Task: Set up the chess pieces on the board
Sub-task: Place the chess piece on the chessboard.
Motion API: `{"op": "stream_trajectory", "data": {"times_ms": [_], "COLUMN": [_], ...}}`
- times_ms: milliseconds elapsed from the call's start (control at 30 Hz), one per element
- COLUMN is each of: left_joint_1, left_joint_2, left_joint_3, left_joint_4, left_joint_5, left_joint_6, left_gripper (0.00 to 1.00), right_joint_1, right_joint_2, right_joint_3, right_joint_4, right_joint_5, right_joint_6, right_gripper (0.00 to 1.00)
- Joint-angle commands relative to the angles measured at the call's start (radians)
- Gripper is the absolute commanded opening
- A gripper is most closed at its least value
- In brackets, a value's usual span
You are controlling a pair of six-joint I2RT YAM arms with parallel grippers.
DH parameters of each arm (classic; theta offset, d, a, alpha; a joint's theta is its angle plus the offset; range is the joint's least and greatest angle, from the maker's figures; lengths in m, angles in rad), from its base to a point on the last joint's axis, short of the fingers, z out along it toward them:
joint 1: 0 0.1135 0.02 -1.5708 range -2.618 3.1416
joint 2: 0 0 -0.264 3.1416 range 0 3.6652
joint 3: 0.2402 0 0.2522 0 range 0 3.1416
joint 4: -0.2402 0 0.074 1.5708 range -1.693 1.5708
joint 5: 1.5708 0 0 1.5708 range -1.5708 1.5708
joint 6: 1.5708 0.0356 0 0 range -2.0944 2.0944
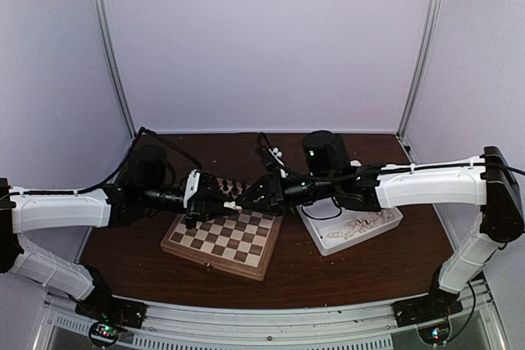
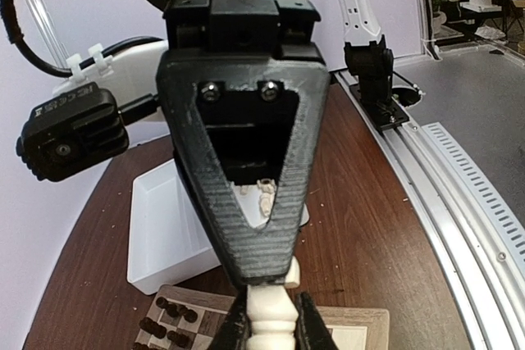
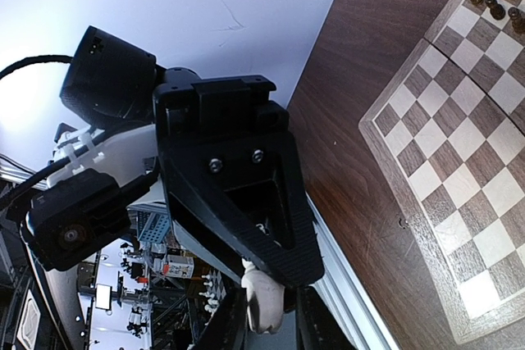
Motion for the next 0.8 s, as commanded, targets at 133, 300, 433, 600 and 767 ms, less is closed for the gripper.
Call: {"op": "stream_trajectory", "data": {"times_ms": [133,300,433,600,767], "left_joint_1": [-0.007,-0.007,-0.006,-0.007,-0.006], "left_joint_2": [0.006,-0.019,-0.041,-0.083,-0.194], "left_joint_3": [0.042,-0.011,-0.054,-0.105,-0.173], "left_joint_4": [-0.005,0.094,0.142,0.146,0.110], "left_joint_5": [-0.015,-0.047,-0.045,-0.040,-0.102], "left_joint_6": [0.037,0.006,-0.005,-0.031,-0.104], "left_gripper": [0.15,0.29,0.41,0.66,0.86], "right_joint_1": [0.016,0.015,0.014,0.013,0.013], "right_joint_2": [0.017,0.015,0.003,-0.017,-0.047], "right_joint_3": [0.036,0.041,0.048,0.073,0.091], "right_joint_4": [0.032,-0.024,-0.082,-0.216,-0.389], "right_joint_5": [-0.021,0.004,0.029,0.093,0.186], "right_joint_6": [0.001,-0.040,-0.082,-0.172,-0.283], "right_gripper": [0.11,0.00,0.00,0.00,0.00]}}
